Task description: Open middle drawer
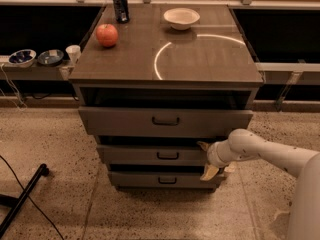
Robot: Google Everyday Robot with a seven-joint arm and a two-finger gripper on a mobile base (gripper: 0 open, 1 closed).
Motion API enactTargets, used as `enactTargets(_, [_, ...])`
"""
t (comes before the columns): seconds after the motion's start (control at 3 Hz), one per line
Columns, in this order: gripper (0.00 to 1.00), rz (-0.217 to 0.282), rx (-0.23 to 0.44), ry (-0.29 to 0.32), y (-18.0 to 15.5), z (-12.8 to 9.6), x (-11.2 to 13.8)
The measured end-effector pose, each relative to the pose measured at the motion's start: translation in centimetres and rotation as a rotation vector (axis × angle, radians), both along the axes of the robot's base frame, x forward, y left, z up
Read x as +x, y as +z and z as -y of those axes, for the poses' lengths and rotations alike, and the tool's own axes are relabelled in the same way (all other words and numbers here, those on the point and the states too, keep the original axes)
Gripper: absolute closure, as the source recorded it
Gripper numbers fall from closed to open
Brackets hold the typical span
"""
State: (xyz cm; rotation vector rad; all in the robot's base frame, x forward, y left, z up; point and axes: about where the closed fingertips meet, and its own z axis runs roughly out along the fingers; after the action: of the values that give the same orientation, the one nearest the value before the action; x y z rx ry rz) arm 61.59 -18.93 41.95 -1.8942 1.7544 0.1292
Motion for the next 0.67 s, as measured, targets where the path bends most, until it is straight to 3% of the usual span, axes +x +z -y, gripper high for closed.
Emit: enactTargets(0.67, [0.24,-0.013,-0.004,0.015,0.38,-0.58,-0.5])
